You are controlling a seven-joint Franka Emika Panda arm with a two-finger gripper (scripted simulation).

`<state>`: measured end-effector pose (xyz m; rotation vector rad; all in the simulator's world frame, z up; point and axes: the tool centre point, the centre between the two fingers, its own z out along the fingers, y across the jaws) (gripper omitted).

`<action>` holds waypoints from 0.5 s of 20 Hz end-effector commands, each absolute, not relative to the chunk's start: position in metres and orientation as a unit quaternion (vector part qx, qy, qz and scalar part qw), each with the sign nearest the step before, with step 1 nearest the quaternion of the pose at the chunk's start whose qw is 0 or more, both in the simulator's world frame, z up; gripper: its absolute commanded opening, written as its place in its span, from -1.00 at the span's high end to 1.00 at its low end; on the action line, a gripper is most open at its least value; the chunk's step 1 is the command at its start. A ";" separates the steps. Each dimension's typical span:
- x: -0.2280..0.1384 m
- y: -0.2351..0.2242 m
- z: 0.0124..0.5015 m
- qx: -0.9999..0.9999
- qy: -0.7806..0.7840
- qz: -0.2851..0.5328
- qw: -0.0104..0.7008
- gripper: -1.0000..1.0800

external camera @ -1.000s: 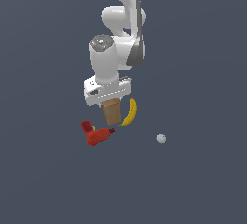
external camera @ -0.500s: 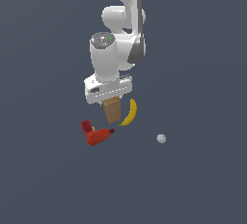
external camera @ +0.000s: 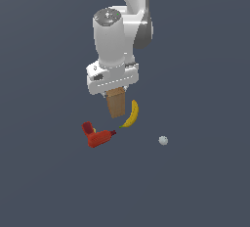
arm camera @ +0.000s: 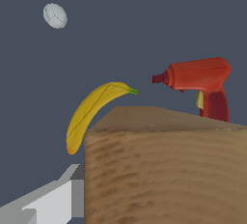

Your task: Pick up a designated object from a clutter of objects.

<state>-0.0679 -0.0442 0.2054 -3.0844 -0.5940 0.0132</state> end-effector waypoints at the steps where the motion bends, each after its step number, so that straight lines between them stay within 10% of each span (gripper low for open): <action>1: -0.070 -0.039 0.230 -0.982 -0.189 0.000 -0.001 1.00; 10: -0.086 -0.014 0.316 -0.982 -0.189 0.000 -0.001 1.00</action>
